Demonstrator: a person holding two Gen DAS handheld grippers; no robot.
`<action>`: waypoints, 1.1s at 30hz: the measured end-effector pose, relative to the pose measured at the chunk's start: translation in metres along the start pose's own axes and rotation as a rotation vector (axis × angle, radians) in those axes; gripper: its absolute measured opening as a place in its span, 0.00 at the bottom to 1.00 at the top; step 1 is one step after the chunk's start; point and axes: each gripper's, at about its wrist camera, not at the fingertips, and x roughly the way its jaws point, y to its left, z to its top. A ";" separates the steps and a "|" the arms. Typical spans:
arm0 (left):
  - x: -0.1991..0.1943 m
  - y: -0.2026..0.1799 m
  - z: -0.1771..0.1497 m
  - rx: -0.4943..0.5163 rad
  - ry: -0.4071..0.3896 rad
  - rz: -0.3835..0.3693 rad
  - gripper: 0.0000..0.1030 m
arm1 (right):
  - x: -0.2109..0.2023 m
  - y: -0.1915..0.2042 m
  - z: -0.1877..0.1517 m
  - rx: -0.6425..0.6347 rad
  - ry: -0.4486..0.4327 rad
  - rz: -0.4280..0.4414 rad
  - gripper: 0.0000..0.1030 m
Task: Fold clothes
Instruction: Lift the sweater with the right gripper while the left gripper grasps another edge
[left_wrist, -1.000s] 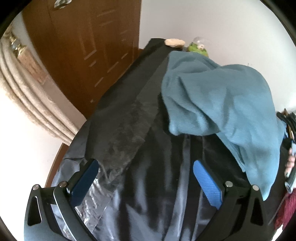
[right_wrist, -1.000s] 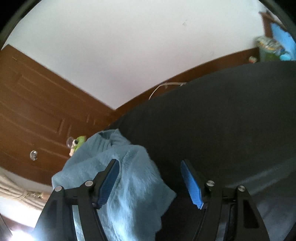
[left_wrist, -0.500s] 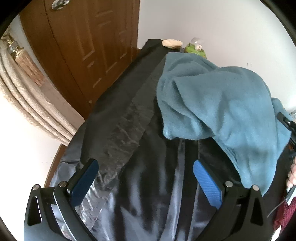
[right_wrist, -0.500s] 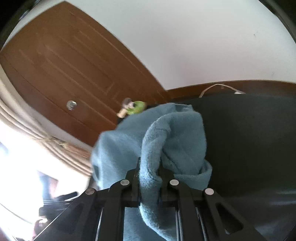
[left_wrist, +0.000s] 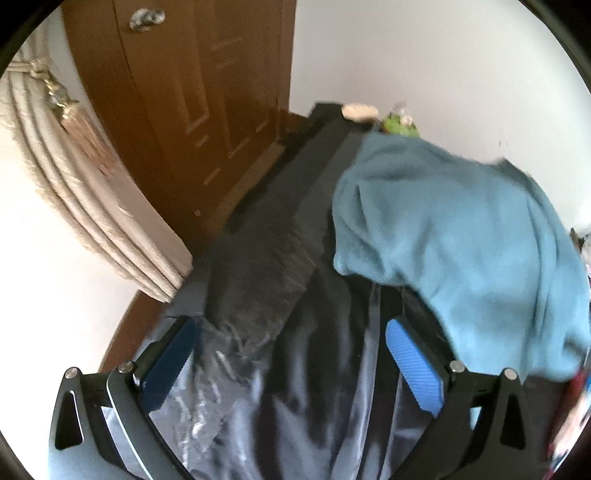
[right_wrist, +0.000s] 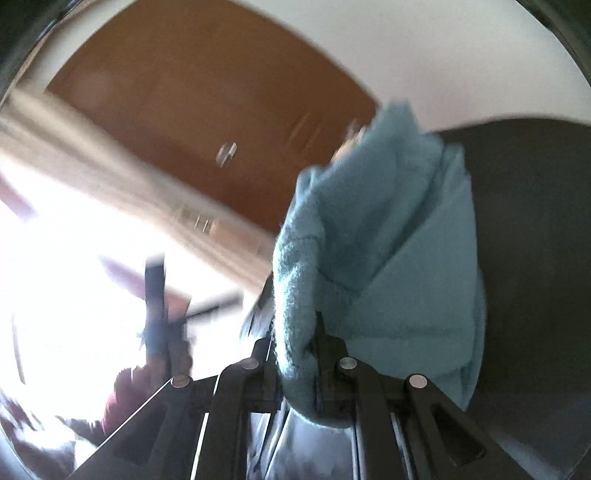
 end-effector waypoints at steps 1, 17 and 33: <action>-0.005 0.000 0.002 -0.003 -0.009 0.002 1.00 | 0.000 0.003 -0.015 -0.003 0.025 0.015 0.12; -0.031 -0.193 0.026 0.464 -0.036 -0.161 1.00 | -0.036 0.042 -0.189 -0.019 0.140 -0.013 0.12; 0.084 -0.332 0.035 1.083 0.090 -0.229 1.00 | -0.072 0.022 -0.238 0.167 -0.048 -0.138 0.12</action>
